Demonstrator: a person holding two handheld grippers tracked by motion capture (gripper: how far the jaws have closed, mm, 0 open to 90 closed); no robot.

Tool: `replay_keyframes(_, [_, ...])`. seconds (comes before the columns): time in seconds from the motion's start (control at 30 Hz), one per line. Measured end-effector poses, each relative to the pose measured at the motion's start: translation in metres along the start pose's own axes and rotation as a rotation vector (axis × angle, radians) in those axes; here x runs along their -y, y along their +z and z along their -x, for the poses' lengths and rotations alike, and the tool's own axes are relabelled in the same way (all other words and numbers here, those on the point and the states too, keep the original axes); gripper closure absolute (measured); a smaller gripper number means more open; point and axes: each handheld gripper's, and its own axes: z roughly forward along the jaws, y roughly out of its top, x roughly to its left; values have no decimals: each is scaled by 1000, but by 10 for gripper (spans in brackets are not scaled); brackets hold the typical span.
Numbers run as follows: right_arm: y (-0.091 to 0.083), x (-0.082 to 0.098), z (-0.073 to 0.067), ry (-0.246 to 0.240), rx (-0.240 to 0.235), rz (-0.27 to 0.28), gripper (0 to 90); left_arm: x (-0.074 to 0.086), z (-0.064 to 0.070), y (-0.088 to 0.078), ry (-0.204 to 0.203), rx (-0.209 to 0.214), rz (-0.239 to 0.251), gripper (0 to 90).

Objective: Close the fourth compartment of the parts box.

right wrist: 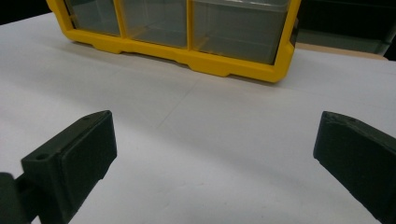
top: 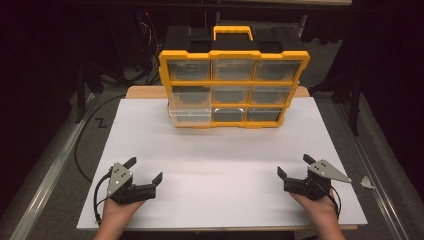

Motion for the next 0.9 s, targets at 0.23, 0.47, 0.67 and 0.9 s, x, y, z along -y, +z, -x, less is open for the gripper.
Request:
replay_keyframes(0.23, [3,5,0,-4,14,-18,6,-1,-2,1,-18,4,-7,6])
replay_keyframes(0.47, [2,3,1,-13,16,-4,6,0,-2,0,-29,16,-6,6])
replay_keyframes(0.67, [2,2,1,-3,24,-2,6,0,-4,0,-39,19,-4,6])
replay_keyframes(0.9, [2,2,1,1,25,-7,6,-1,-4,0,-49,23,5,6])
